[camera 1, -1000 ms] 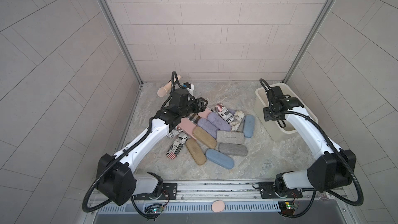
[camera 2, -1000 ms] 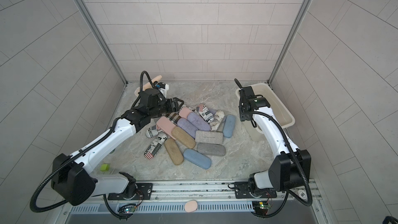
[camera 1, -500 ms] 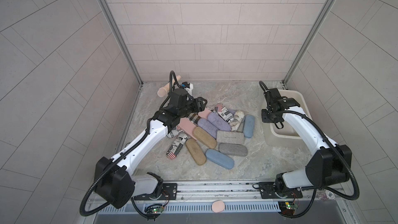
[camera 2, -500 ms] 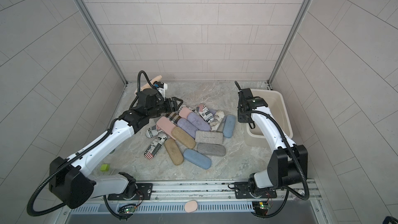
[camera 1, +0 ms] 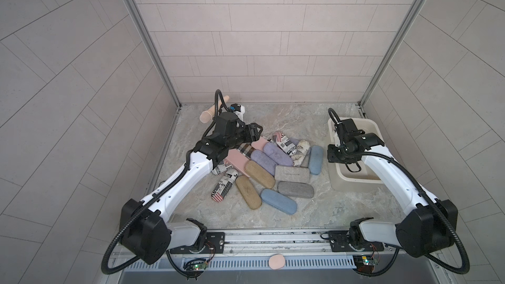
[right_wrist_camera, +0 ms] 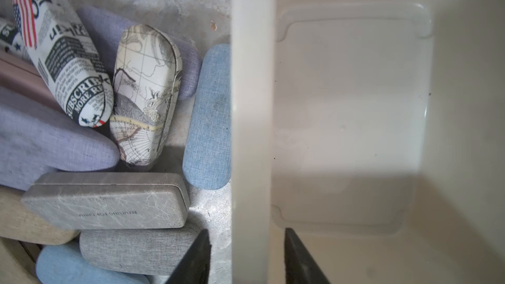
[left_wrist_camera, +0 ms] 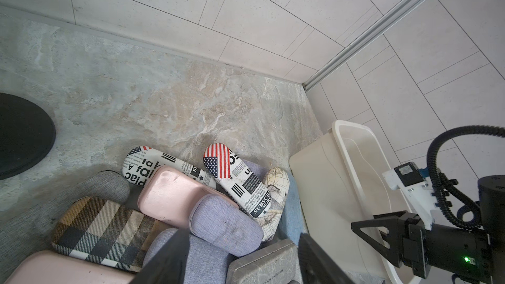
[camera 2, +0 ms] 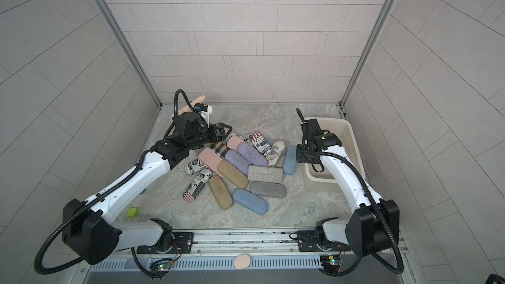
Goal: Put the glasses cases into the storage boxes
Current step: Move the storage box to the center of the board, then pick up the glasses case.
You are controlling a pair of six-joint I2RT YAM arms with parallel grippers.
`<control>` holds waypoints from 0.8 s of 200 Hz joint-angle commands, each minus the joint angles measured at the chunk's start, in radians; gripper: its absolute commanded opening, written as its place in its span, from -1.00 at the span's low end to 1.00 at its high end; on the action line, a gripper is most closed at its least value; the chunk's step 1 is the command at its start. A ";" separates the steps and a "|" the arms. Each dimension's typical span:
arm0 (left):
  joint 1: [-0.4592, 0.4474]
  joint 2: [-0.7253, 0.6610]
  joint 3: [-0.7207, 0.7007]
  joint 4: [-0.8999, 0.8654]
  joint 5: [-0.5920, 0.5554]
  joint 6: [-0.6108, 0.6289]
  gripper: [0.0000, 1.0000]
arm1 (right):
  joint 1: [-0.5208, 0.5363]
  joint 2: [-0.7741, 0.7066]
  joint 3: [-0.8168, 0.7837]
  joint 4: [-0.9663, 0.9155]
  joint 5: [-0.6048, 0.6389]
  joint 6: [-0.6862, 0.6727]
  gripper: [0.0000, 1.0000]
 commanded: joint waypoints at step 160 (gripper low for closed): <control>0.019 -0.114 -0.073 -0.043 -0.454 -0.006 0.42 | 0.596 0.188 0.171 0.141 0.339 -0.158 0.31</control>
